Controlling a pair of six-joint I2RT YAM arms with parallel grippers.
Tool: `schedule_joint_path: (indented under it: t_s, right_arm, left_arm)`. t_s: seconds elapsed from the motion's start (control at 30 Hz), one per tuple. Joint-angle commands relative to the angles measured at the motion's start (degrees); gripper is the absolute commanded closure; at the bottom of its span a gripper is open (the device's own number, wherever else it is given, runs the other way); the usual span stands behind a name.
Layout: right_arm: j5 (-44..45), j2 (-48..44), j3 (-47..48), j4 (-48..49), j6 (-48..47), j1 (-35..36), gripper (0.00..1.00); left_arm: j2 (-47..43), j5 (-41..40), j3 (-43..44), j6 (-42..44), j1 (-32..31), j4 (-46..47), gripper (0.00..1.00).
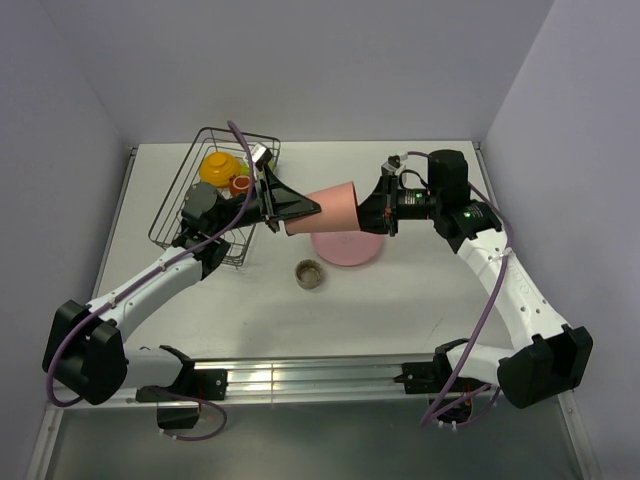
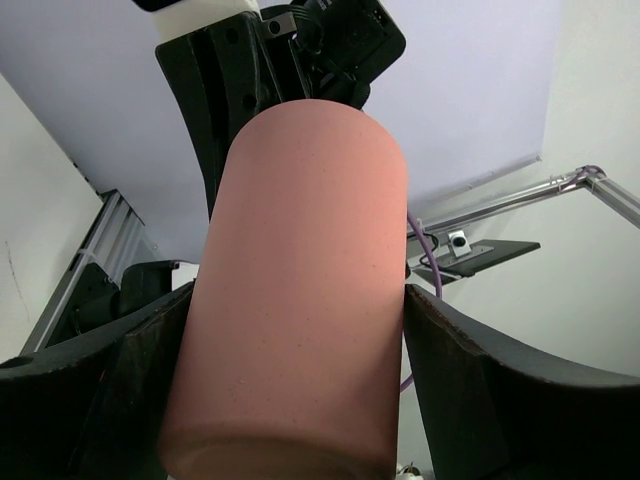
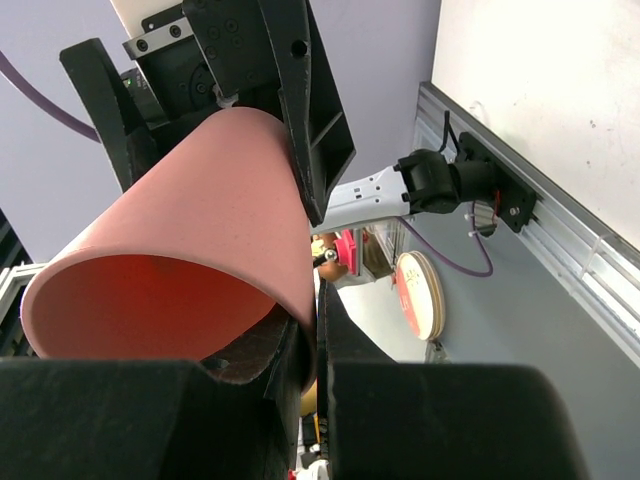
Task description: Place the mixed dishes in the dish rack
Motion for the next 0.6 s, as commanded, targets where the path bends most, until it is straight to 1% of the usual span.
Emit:
schedule_joint_path:
  t_s: [0.0,0.03,0.07,0.1,0.17,0.2,0.23,0.27,0.3,0.33,0.37,0.43,0.47,0.53,0.57]
  right_arm:
    - [-0.6,-1.4,-0.9,-0.5,-0.3,0.5,1.0]
    - [-0.7,-1.4,-1.0,-0.5,-0.3,0.5,1.0]
    - [-0.6,-1.4,-1.1,-0.5,-0.4,0.5,1.0]
    - [-0.5,-1.5,-1.0,-0.6,-0.5,0.5,1.0]
    - [-0.3,-1.4,-1.0,-0.8,-0.6,0.4,1.0]
    - [-0.3,-1.3,-0.8,-0.8,-0.6,0.4,1.0]
    - [-0.2,-1.1,-0.8,-0.8,-0.7,0.5,0.97]
    - [-0.1,-0.8,-0.3,-0.8,-0.8,0.4,0.85]
    - [0.1,-0.6,-0.1,-0.9,-1.0,0.3,0.74]
    - [0.6,-0.3,0.2,-1.0,-1.5,0.1,0.61]
    - [1.1,-0.3,0.6,-2.1,-1.9,0.0,0.39]
    - [2.8,-0.5,1.9,-3.3,-3.3,-1.1,0.16]
    - [3.4,-0.6,2.2,-3.8,-3.7,-1.7,0.04]
    - [5.5,-0.8,3.8,-6.1,-5.9,-3.3,0.01]
    - [6.8,-0.7,5.8,-10.1,-7.2,-3.9,0.0]
  left_arm:
    - [-3.0,-3.8,1.9,1.5,0.3,5.3,0.17]
    - [-3.0,-4.1,1.9,1.5,0.3,5.6,0.24]
    - [-3.3,-4.2,1.8,1.5,0.3,5.7,0.29]
    - [-3.4,-4.4,1.7,1.5,0.3,6.0,0.41]
    - [-3.5,-4.3,1.5,1.3,0.3,6.4,0.52]
    - [-3.4,-4.3,1.5,1.2,0.2,6.4,0.66]
    - [-3.4,-4.2,1.5,1.1,0.2,6.4,0.75]
    - [-3.3,-4.0,1.5,0.7,0.3,6.7,0.82]
    - [-3.3,-3.8,1.3,0.6,0.4,7.0,0.96]
    - [-3.3,-3.6,1.2,0.5,0.5,6.8,1.0]
    - [-3.6,-3.6,1.0,0.9,1.0,6.3,1.0]
    - [-4.9,-3.2,0.4,1.6,2.2,4.1,1.0]
    - [-5.5,-2.9,0.1,2.2,4.2,3.2,1.0]
    - [-7.6,-2.2,-0.8,2.7,6.8,1.4,1.0]
    - [-8.3,-1.3,-1.0,3.4,10.1,-1.1,1.0]
